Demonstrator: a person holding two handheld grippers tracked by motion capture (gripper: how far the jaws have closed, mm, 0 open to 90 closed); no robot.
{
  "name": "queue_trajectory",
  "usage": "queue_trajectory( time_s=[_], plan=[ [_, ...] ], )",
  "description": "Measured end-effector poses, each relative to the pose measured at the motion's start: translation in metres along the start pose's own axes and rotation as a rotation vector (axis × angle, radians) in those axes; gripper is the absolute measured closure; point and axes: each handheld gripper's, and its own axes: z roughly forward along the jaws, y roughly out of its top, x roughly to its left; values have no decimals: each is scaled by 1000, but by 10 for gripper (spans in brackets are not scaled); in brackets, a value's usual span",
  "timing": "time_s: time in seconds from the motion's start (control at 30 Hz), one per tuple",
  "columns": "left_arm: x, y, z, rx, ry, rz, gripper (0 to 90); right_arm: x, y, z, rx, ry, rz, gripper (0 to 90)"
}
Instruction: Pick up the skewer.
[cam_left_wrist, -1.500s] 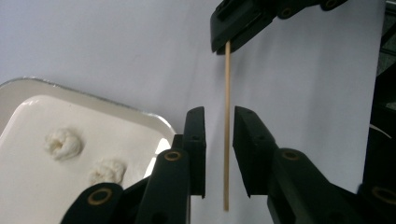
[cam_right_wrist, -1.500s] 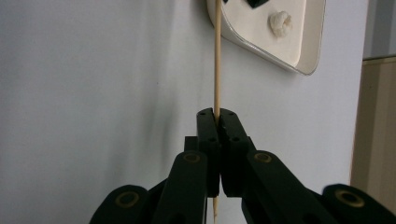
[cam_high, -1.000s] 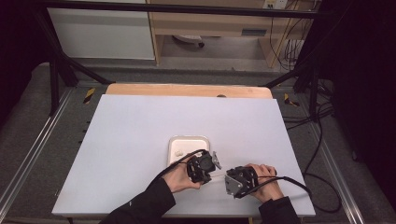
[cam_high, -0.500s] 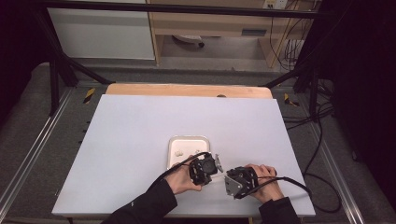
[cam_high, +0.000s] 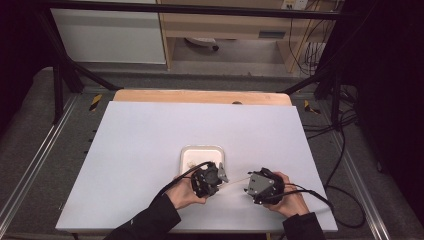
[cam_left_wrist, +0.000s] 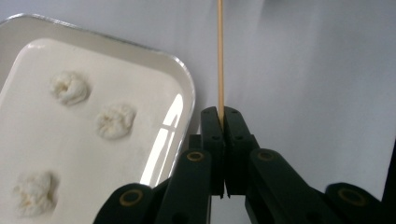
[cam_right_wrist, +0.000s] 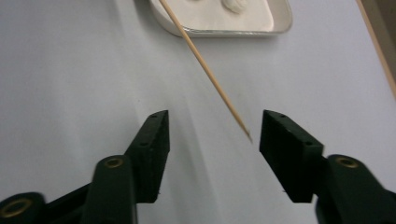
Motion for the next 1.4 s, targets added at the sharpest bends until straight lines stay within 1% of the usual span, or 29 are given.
queue_trajectory(
  time_s=[0.1, 0.13, 0.17, 0.23, 0.33, 0.43, 0.5, 0.57, 0.63, 0.7, 0.8, 0.87, 0.97, 1.0, 1.03, 1.1, 1.17, 1.2, 1.3, 1.33, 1.4],
  plan=[
    [3, -9, -4, -8, 12, -21, 887, -4, -4, -1, -15, 0, 120, 319],
    [4, -13, -5, -12, 16, -29, 887, -5, -6, 0, -24, 3, 154, 299],
    [5, -16, -7, -12, 27, -39, 886, -6, -8, 0, -29, 3, 178, 274],
    [7, -23, -10, -25, 35, -57, 886, -7, -10, 1, -19, 4, 242, 218],
    [10, -34, -16, -54, 44, -85, 886, -8, -15, 3, -20, 15, 313, 179],
    [13, -48, -20, -83, 53, -118, 886, -9, -20, 3, -35, 24, 383, 135],
    [14, -58, -23, -112, 62, -146, 886, -11, -24, 2, -52, 29, 422, 113],
    [15, -69, -26, -140, 71, -171, 886, -12, -26, 2, -68, 35, 474, 87],
    [16, -78, -30, -167, 83, -198, 886, -14, -28, 2, -73, 40, 509, 71],
    [17, -87, -33, -197, 95, -225, 886, -14, -28, 3, -72, 41, 530, 55],
    [17, -100, -38, -241, 114, -262, 886, -13, -27, 4, -82, 55, 553, 45],
    [17, -108, -41, -267, 127, -276, 886, -13, -26, 6, -94, 67, 570, 36],
    [16, -120, -45, -304, 146, -300, 886, -13, -25, 7, -96, 69, 594, 34],
    [14, -124, -47, -296, 150, -332, 886, -13, -24, 7, -102, 71, 600, 34],
    [16, -127, -46, -322, 154, -313, 886, -13, -24, 7, -105, 72, 606, 32],
    [16, -133, -47, -345, 161, -330, 886, -14, -22, 8, -110, 71, 623, 27],
    [17, -138, -48, -369, 155, -349, 886, -14, -20, 8, -124, 73, 641, 24],
    [17, -140, -48, -378, 157, -354, 886, -15, -19, 8, -126, 71, 653, 21],
    [17, -144, -49, -399, 158, -370, 886, -17, -13, 8, -131, 62, 661, 16],
    [17, -146, -50, -395, 164, -375, 886, -18, -11, 8, -131, 62, 659, 15],
    [17, -150, -51, -406, 169, -382, 886, -19, -6, 8, -138, 61, 668, 14]
  ],
)
